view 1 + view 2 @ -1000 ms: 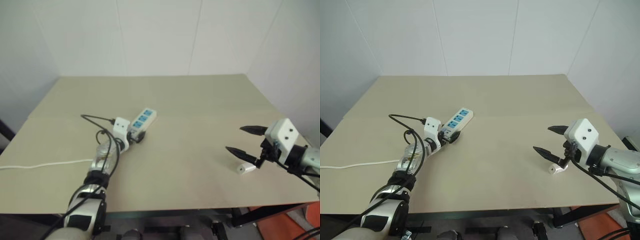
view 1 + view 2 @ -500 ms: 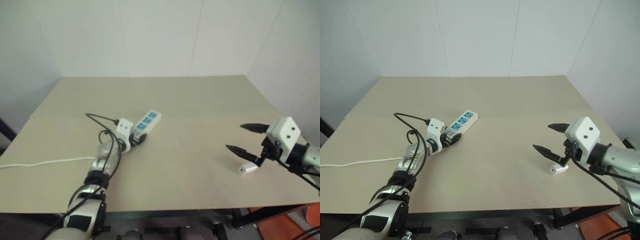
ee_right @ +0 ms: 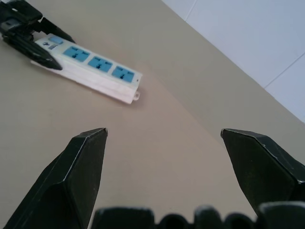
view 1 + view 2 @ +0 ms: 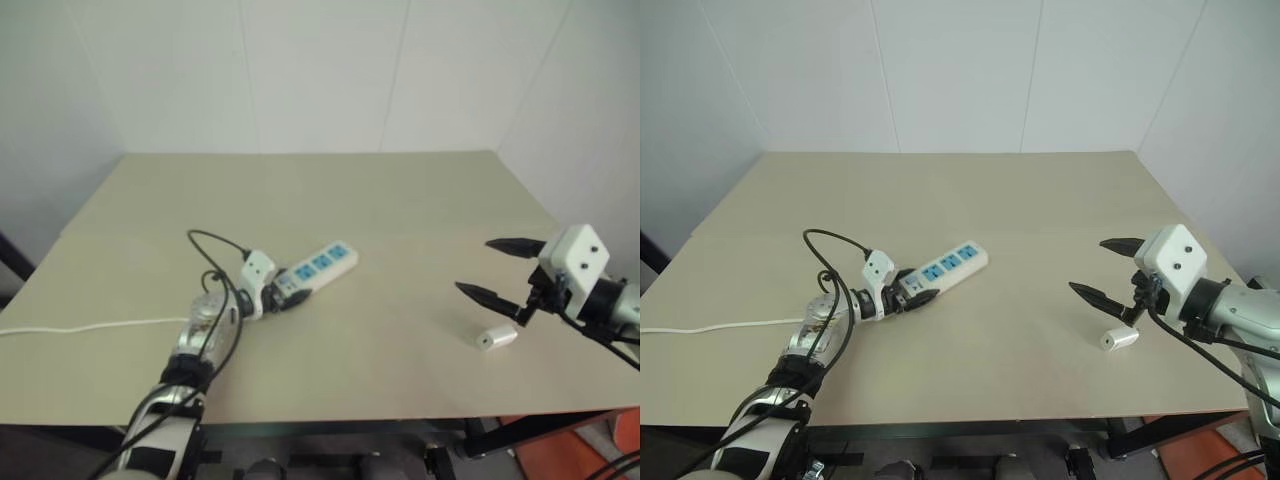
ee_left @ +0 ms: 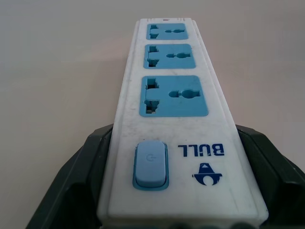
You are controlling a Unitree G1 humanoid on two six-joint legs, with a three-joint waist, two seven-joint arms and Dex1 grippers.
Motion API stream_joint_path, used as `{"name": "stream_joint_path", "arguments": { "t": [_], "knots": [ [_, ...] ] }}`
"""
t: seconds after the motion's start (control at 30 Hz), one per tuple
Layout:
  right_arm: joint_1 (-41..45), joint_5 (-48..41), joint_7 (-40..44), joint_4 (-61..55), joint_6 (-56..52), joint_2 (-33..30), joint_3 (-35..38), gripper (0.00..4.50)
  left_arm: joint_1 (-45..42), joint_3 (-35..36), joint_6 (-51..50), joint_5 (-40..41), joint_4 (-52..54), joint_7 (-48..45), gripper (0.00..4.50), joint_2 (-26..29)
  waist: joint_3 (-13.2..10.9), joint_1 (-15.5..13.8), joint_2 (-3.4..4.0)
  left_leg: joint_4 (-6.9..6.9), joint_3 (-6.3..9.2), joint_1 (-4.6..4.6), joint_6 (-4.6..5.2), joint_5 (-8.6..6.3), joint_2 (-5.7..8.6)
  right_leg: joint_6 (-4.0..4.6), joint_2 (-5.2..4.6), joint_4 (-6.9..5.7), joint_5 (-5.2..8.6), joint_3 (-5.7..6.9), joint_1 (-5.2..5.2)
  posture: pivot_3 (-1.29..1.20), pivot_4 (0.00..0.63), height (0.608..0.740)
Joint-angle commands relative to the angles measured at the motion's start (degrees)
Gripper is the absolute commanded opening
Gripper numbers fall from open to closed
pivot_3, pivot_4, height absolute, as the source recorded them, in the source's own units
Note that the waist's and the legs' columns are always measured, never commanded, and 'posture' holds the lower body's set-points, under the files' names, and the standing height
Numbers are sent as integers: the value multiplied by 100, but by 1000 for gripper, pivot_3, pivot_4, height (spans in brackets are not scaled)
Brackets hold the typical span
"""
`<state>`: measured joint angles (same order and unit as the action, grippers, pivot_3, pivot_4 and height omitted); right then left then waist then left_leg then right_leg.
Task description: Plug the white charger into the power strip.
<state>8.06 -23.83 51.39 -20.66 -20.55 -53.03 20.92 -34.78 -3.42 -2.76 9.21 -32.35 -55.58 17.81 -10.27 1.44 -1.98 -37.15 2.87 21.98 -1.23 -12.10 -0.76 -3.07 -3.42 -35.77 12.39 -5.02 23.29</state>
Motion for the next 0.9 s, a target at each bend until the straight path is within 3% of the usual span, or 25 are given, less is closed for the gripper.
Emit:
{"name": "stream_joint_path", "arguments": {
  "t": [0.03, 0.27, 0.6, 0.9],
  "knots": [
    [45, -78, 113, -49, 95, -143, 251, 4500, 135, -282, -154, 351, 613, -948, 3310, 43, 0, -8, 0, 0, 0, 2, 0, 0, 0, 0, 0, 1, 0, 0, 1, 0, 150, 740],
    [261, -73, 576, 331, 260, -430, 160, 4500, 272, -773, -208, 229, 1227, -1757, 3310, 393, -1, -5, -1, -1, -1, 7, 0, 0, -1, 2, 1, -1, 1, -1, 9, 0, 150, 740],
    [797, 411, 1124, 1185, 315, -1096, -440, 4500, 551, -1081, 491, -258, 1466, -1529, 3310, 543, -2, -7, 0, 0, -3, 8, 2, -1, -3, 4, 0, 0, 2, -1, 12, 0, 150, 740],
    [1117, 718, 2532, 1829, 821, -1957, -1296, 4500, 844, -1143, 311, -64, 1729, -1597, 3310, 480, -2, -25, 1, 0, -4, 10, 3, -1, -4, 5, -1, 1, 3, 0, 17, 0, 150, 740]
  ]
}}
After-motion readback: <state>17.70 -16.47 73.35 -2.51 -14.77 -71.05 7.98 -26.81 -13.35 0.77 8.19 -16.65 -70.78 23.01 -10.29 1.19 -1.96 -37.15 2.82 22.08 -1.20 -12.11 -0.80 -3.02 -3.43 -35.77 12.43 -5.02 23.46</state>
